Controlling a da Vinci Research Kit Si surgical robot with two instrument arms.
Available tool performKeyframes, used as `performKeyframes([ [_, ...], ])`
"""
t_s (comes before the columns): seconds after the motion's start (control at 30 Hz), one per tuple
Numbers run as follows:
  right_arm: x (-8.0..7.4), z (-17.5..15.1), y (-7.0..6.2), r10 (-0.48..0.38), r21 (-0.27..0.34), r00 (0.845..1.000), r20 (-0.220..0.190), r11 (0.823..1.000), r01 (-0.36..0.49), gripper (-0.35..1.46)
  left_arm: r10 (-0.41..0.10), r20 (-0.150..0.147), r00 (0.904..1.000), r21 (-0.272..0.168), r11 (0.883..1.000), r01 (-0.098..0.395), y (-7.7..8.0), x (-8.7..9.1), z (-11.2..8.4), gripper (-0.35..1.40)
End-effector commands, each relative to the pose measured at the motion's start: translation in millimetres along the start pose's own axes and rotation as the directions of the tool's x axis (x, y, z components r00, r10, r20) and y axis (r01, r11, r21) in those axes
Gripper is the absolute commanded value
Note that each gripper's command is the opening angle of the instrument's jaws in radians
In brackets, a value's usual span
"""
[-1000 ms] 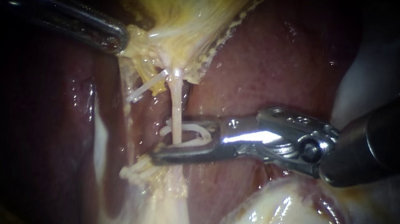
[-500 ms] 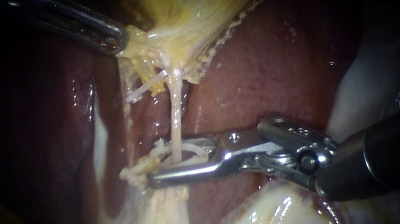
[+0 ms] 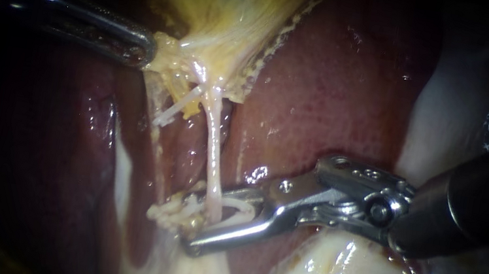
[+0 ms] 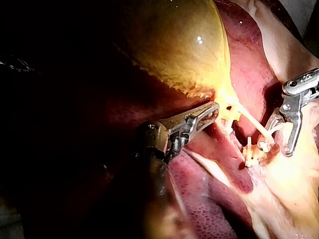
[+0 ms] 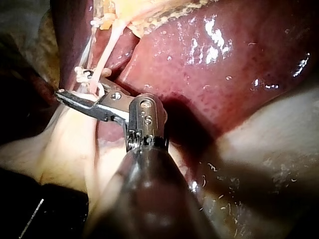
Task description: Clipping first clip right tube
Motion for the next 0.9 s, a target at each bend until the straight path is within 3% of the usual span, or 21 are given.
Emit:
performKeyframes([
  [0.03,0.1,0.0,-0.1,0.000,0.003,1.000,0.003,1.000,0.000,0.21,0.000,0.000,1.0000,0.000,1.000,0.000,0.0,0.0,0.0,-0.35],
  [0.13,0.3,0.1,-0.4,0.001,0.007,1.000,0.005,1.000,-0.001,-0.04,0.000,0.000,1.0000,0.000,1.000,0.000,0.0,0.0,0.0,-0.35],
  [0.4,1.1,0.5,-0.5,0.005,-0.001,1.000,-0.008,1.000,-0.005,-0.35,0.000,0.000,1.0000,0.000,1.000,0.000,0.0,0.0,0.0,-0.35],
  [0.53,1.5,0.3,-0.4,0.007,-0.045,1.000,0.022,0.999,-0.006,-0.35,0.000,0.000,1.0000,0.000,1.000,0.000,0.0,0.0,0.0,-0.35],
  [0.9,1.5,0.1,0.0,0.006,-0.045,1.000,0.023,0.999,-0.005,-0.35,-0.012,-0.001,0.9999,0.002,1.000,0.012,0.2,0.0,-0.1,-0.35],
])
